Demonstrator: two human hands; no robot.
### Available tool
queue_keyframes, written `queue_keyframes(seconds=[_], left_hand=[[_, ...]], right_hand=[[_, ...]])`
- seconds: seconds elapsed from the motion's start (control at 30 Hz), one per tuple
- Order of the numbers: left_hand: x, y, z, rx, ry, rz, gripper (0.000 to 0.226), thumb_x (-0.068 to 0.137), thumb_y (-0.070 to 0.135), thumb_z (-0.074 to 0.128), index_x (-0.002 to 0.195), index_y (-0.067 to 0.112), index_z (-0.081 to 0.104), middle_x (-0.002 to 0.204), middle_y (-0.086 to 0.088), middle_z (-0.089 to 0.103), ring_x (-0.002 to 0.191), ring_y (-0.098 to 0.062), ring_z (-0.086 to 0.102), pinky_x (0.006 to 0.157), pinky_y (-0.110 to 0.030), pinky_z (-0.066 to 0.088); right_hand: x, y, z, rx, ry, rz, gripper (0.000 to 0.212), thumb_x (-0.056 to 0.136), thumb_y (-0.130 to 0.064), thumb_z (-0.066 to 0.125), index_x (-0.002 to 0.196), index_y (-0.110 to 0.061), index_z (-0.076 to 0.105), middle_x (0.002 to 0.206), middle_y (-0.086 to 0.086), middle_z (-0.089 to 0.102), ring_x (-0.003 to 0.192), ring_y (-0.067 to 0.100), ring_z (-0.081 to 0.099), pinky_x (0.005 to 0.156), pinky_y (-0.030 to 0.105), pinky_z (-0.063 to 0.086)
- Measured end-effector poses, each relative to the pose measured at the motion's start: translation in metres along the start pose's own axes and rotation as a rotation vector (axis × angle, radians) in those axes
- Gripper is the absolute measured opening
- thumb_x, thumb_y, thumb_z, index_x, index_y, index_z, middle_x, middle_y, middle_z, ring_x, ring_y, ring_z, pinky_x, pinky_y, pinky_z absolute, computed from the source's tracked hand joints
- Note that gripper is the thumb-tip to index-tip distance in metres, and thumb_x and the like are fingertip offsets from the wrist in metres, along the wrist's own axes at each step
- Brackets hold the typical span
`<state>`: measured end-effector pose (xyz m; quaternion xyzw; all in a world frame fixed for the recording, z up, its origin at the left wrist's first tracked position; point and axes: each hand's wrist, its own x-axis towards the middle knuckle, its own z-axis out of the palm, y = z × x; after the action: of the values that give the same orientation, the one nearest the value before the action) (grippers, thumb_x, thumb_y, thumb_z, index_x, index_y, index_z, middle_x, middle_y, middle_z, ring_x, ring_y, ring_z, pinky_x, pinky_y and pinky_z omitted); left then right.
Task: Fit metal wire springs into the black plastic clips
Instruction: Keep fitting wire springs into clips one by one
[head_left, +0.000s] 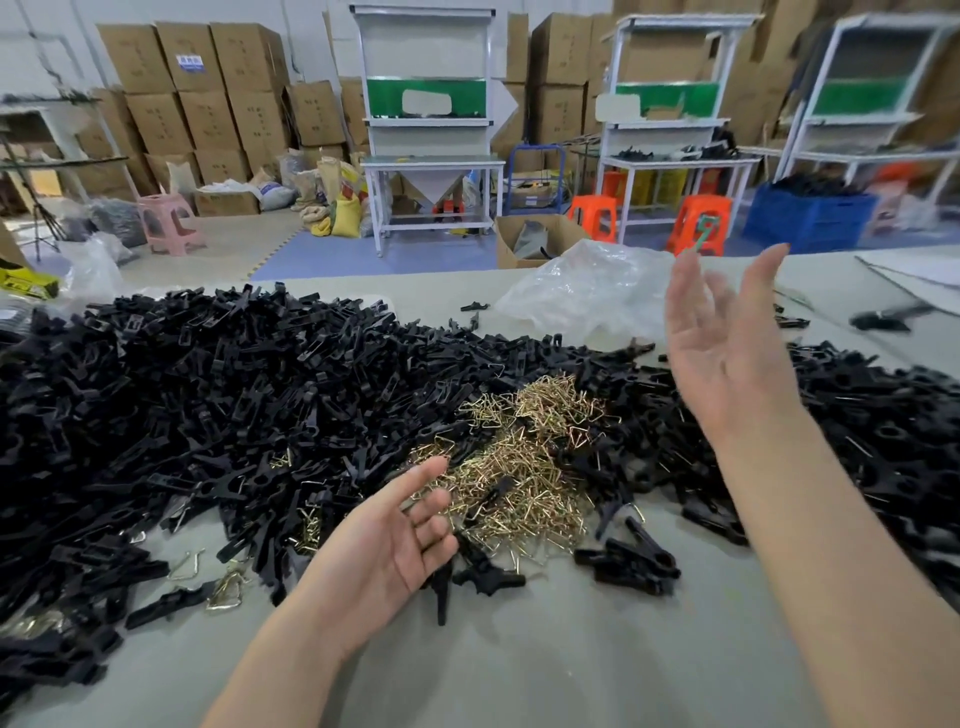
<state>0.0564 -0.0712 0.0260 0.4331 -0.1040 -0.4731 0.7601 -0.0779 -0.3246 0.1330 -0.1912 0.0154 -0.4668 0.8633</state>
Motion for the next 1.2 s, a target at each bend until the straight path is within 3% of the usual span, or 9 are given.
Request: queue_keyframes(seconds=[0.3, 0.4, 0.5, 0.6, 0.7, 0.87, 0.97, 1.1, 1.2], left_hand=[[0.003, -0.005, -0.003, 0.205, 0.224, 0.255, 0.021, 0.102, 0.012, 0.052, 0.109, 0.014, 0.072, 0.084, -0.005, 0.068, 0.070, -0.016, 0.066, 0.058, -0.029, 0.058], [0.010, -0.009, -0.012, 0.730, 0.478, 0.567, 0.024, 0.102, 0.015, 0.053, 0.100, 0.033, 0.069, 0.086, 0.004, 0.071, 0.070, -0.004, 0.066, 0.061, -0.017, 0.053], [0.025, -0.006, -0.021, 1.202, 0.598, 0.807, 0.023, 0.099, 0.014, 0.056, 0.115, 0.027, 0.064, 0.111, 0.010, 0.057, 0.097, 0.001, 0.053, 0.083, -0.008, 0.038], [0.047, 0.001, -0.032, 1.723, 0.679, 0.698, 0.045, 0.097, 0.031, 0.058, 0.141, 0.022, 0.050, 0.141, -0.007, 0.046, 0.134, -0.025, 0.037, 0.113, -0.033, 0.027], [0.065, 0.023, -0.037, 1.963, 0.642, 0.376, 0.061, 0.099, 0.049, 0.048, 0.154, 0.028, 0.030, 0.159, -0.014, 0.028, 0.146, -0.036, 0.025, 0.120, -0.048, 0.018], [0.077, 0.054, -0.033, 2.142, 0.584, 0.276, 0.056, 0.097, 0.059, 0.048, 0.140, 0.024, 0.045, 0.140, -0.009, 0.042, 0.127, -0.034, 0.045, 0.102, -0.046, 0.040], [0.065, 0.051, -0.030, 2.184, 0.603, 0.388, 0.046, 0.104, 0.049, 0.036, 0.124, 0.012, 0.053, 0.128, -0.008, 0.045, 0.108, -0.027, 0.058, 0.073, -0.034, 0.046], [0.051, 0.048, -0.037, 1.839, 0.571, 0.389, 0.038, 0.102, 0.013, 0.039, 0.139, 0.010, 0.033, 0.126, -0.014, 0.043, 0.113, -0.027, 0.049, 0.070, -0.026, 0.040], [0.041, 0.053, -0.034, 1.473, 0.642, 0.575, 0.016, 0.102, 0.020, 0.045, 0.112, 0.010, 0.052, 0.104, -0.009, 0.060, 0.090, -0.024, 0.057, 0.072, -0.030, 0.041]], right_hand=[[-0.065, 0.123, -0.053, -1.018, -0.213, 0.105, 0.026, 0.103, -0.017, 0.056, 0.124, -0.030, 0.062, 0.098, -0.002, 0.077, 0.087, 0.014, 0.073, 0.079, 0.023, 0.058], [-0.069, 0.135, -0.064, -1.269, -0.301, 0.044, 0.033, 0.104, -0.016, 0.053, 0.119, -0.045, 0.059, 0.097, -0.011, 0.074, 0.087, 0.006, 0.071, 0.082, 0.021, 0.057], [-0.069, 0.134, -0.070, -1.325, -0.312, 0.030, 0.036, 0.105, -0.018, 0.050, 0.118, -0.051, 0.057, 0.096, -0.014, 0.073, 0.088, 0.004, 0.071, 0.087, 0.029, 0.057], [-0.068, 0.133, -0.075, -1.342, -0.321, 0.020, 0.037, 0.105, -0.018, 0.049, 0.118, -0.051, 0.058, 0.095, -0.013, 0.073, 0.088, 0.005, 0.071, 0.089, 0.035, 0.057], [-0.068, 0.133, -0.079, -1.339, -0.331, 0.018, 0.036, 0.106, -0.019, 0.049, 0.118, -0.052, 0.058, 0.096, -0.012, 0.073, 0.088, 0.005, 0.070, 0.088, 0.034, 0.057], [-0.069, 0.136, -0.081, -1.390, -0.355, -0.001, 0.038, 0.106, -0.022, 0.048, 0.114, -0.058, 0.057, 0.095, -0.015, 0.072, 0.087, 0.006, 0.069, 0.086, 0.033, 0.057], [-0.071, 0.137, -0.083, -1.428, -0.377, -0.011, 0.035, 0.106, -0.024, 0.048, 0.117, -0.057, 0.056, 0.093, -0.015, 0.070, 0.082, 0.010, 0.068, 0.075, 0.030, 0.057], [-0.074, 0.137, -0.084, -1.454, -0.389, -0.065, 0.033, 0.105, -0.021, 0.047, 0.120, -0.048, 0.058, 0.093, -0.016, 0.069, 0.076, 0.009, 0.066, 0.062, 0.019, 0.047], [-0.079, 0.135, -0.081, -1.523, -0.425, -0.168, 0.031, 0.106, -0.019, 0.046, 0.122, -0.041, 0.061, 0.095, -0.019, 0.067, 0.069, 0.004, 0.060, 0.062, 0.013, 0.043]])
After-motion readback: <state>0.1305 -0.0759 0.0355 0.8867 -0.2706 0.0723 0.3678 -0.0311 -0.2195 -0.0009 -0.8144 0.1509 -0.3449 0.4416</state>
